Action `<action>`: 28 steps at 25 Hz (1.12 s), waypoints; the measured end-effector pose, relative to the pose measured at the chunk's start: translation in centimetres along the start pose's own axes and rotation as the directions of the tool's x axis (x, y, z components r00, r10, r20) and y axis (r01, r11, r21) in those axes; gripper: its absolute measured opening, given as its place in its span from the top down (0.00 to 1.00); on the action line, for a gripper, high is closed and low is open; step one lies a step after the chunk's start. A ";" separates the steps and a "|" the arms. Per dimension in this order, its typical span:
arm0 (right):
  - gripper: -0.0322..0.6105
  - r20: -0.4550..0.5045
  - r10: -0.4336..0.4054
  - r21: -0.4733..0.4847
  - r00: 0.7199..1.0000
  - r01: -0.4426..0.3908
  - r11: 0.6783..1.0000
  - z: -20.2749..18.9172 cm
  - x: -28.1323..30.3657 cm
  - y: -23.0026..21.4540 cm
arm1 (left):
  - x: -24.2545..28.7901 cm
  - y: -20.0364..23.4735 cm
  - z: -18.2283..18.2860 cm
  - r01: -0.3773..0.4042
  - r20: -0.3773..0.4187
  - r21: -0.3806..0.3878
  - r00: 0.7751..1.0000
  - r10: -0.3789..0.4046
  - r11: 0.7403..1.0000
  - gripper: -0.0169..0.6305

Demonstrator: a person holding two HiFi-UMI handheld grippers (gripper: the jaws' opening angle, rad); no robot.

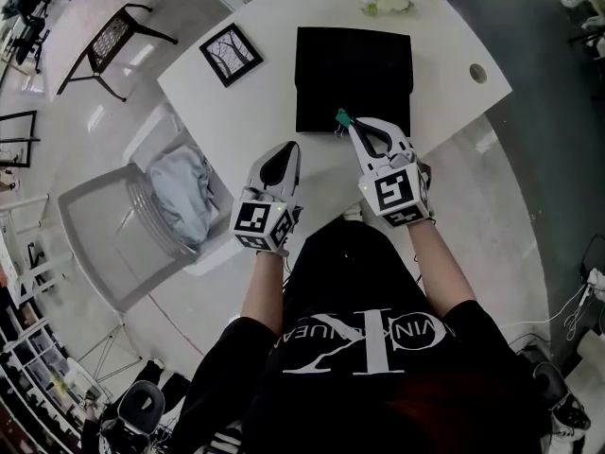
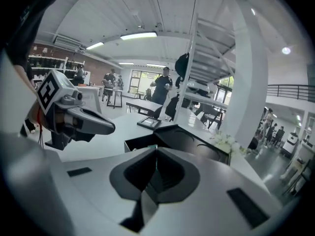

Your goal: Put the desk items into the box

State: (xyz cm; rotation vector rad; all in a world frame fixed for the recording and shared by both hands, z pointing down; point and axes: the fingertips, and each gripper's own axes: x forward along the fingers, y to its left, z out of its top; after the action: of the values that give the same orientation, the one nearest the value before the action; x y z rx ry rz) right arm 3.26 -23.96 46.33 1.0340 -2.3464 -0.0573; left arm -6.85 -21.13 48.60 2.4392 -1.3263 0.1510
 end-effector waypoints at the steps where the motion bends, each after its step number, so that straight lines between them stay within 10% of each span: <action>1: 0.92 -0.010 -0.005 0.002 1.000 0.005 1.000 -0.3 -0.1 -0.2 | 0.2 -0.1 0.0 0.005 0.000 0.001 1.000 -0.005 1.000 0.96; 28: 0.92 -0.374 0.008 -0.232 0.927 -0.102 0.967 -5.9 3.7 -1.9 | 2.1 1.6 1.1 -0.004 0.010 -0.013 1.000 0.004 1.000 0.96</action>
State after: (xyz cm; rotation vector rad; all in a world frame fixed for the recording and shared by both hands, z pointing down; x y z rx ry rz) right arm 5.59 -26.75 52.61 0.7771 -1.9635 -0.1202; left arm -7.07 -23.98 48.49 2.4297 -1.3318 0.1311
